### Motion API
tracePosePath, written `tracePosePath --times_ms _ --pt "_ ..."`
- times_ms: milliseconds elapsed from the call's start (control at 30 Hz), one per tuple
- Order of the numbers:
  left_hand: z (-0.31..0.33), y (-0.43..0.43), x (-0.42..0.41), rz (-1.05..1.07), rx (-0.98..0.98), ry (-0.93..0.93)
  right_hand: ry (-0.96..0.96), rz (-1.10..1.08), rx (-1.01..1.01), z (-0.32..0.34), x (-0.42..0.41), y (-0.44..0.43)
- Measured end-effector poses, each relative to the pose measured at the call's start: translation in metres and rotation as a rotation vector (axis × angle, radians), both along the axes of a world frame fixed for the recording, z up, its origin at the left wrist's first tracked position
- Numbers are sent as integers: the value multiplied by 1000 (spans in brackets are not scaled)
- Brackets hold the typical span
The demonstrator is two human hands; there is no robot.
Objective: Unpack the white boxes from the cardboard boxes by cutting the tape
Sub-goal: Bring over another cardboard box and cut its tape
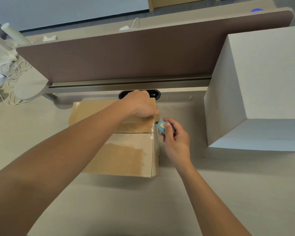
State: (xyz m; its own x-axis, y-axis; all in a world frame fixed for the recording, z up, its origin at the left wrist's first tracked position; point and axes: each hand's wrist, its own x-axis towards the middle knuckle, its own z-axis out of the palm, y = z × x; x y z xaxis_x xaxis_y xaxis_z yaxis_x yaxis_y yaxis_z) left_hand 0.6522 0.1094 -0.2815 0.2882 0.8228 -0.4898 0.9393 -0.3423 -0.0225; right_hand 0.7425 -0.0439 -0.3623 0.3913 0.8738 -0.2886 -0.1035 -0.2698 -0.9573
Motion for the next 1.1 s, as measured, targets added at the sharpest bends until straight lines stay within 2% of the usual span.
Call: tracePosePath --times_ms 167,400,733,1100 --pt "0 1 1 15 -11 -7 -15 4 8 6 2 0" --pt "3 -2 2 26 -20 -9 -137 69 -24 10 -1 7" --pt "8 -4 4 38 -27 -17 -331 269 -10 12 18 -4" --pt "12 -4 5 32 -57 -12 -500 320 52 14 14 -25"
